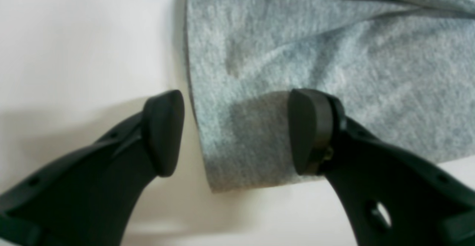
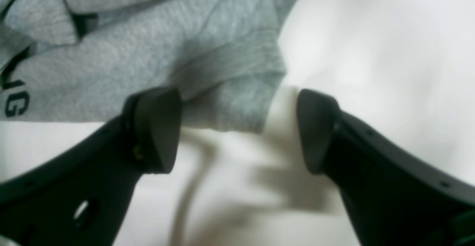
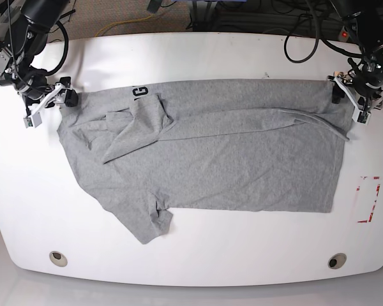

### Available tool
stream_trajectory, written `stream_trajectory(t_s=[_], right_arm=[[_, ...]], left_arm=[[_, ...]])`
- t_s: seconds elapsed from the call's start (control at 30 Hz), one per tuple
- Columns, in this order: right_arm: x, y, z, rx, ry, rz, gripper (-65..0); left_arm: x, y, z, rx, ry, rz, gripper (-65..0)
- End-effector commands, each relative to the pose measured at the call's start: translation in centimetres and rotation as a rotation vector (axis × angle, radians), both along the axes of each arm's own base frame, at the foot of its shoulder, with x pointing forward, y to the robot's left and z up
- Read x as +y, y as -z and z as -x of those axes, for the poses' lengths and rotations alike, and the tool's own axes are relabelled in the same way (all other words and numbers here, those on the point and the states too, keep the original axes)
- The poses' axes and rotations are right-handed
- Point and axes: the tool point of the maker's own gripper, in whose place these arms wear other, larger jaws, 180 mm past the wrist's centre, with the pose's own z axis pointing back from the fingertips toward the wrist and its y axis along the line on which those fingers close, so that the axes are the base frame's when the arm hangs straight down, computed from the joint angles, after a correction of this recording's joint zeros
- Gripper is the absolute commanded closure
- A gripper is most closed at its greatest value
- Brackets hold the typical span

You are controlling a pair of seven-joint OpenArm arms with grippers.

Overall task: Fold the T-shirt properly
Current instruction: 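Pull the grasped edge outward with both grippers to straighten the shirt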

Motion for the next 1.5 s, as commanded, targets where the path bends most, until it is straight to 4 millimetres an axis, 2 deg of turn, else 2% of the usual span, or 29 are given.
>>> stream_trajectory(t_s=[0.0,0.13,0.23,0.3,0.4,0.5,0.6,0.67,0.73,0.77,0.87,0.93,1.13,1.3,1.4,1.47], right_arm=[[-1.0,-2.1,-1.6,-0.069,-0.007,0.028,-46.8],[-2.2,-3.1,-2.5,-0.087,-0.006,0.054,-46.8],[-2.3,-2.5,-2.4,-0.072,0.005,0.036,-46.8],[-2.1,-2.5,-3.2,-0.078,0.007,0.019,-46.8],[-1.1,-1.0,-3.2,-0.036,-0.013,-0.014,-46.6],[-0.6,-0.7,-3.3,-0.031,-0.020,-0.025,-46.6],[0.6,-0.2,-3.3,-0.028,-0.027,-0.048,-45.3],[0.7,-0.2,-3.3,-0.030,-0.026,-0.052,-38.7],[0.7,-0.2,-3.3,-0.034,-0.023,-0.054,-24.9],[0.7,-0.2,-3.3,-0.034,-0.023,-0.054,-17.8],[0.7,-0.4,-3.3,-0.037,-0.028,-0.048,-0.2],[0.6,-1.2,-3.5,-0.058,-0.041,-0.025,0.0],[1.4,-4.2,-2.0,-0.082,-0.136,0.104,0.0],[2.5,-4.3,-0.3,-0.060,-0.173,0.137,0.0],[2.1,-4.6,1.0,-0.059,-0.152,0.151,0.0],[1.8,-4.6,1.8,-0.056,-0.129,0.152,0.0]], left_arm=[[0.6,-0.8,-0.5,-0.019,0.001,-0.018,-40.8],[0.5,-0.7,-0.5,-0.018,0.004,-0.017,-40.4],[0.5,-0.8,-0.6,-0.019,0.006,-0.018,-40.1],[0.5,-0.9,-0.6,-0.022,0.007,-0.019,-39.9],[0.5,-0.9,-0.6,-0.021,0.007,-0.021,-32.1],[0.5,-0.8,-0.6,-0.018,0.006,-0.019,-20.4],[0.5,-0.7,-0.5,-0.018,0.004,-0.018,-12.5],[0.5,-0.7,-0.5,-0.018,0.004,-0.018,-7.1],[0.6,-0.9,-0.6,-0.021,0.005,-0.022,-1.0],[0.6,-0.9,-0.5,-0.021,0.005,-0.023,0.0],[0.5,-1.6,-0.8,-0.035,0.014,-0.037,-0.4],[0.5,-1.9,-0.9,-0.043,0.018,-0.044,-0.4],[0.6,-1.8,-0.8,-0.038,0.016,-0.045,-0.4],[0.6,-1.7,-0.4,-0.031,0.019,-0.049,-0.4],[0.7,-1.9,-0.4,-0.033,0.017,-0.052,-0.4],[1.6,-2.2,-0.2,-0.043,-0.010,-0.057,-0.4]])
